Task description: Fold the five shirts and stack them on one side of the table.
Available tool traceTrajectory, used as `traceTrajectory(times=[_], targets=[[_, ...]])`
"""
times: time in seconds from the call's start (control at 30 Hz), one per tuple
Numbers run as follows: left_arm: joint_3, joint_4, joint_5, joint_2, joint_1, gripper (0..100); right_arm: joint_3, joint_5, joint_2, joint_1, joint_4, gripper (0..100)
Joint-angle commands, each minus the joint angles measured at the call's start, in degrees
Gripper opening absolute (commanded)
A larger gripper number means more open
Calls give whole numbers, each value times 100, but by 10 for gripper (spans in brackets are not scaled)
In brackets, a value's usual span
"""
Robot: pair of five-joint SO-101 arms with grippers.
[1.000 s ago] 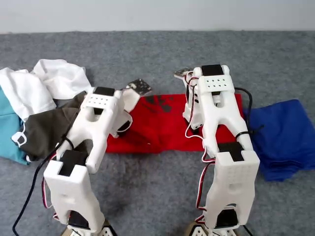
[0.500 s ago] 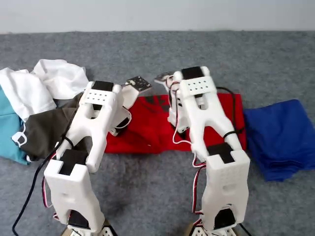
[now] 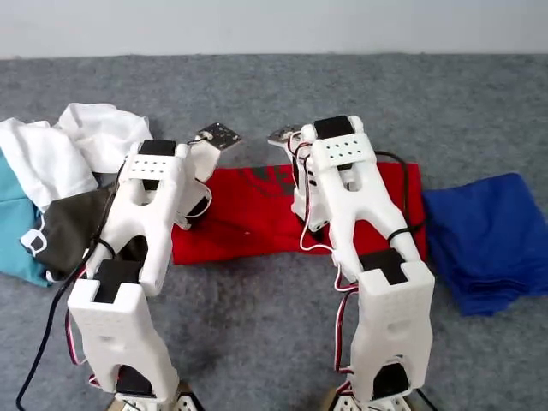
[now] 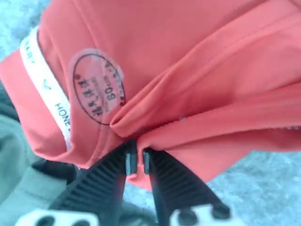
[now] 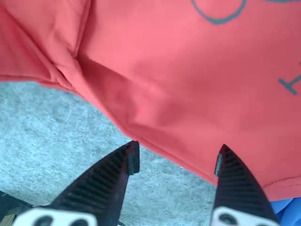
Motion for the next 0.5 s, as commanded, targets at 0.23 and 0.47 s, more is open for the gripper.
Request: traceTrajectory(times=[0.23,0.47], targets=[[-277,-62,642,-26,-53,157,-53,70,-374,-57,207,266],[-954,0,1073,-97,-158,158,-53,79,-374,-66,224,266]])
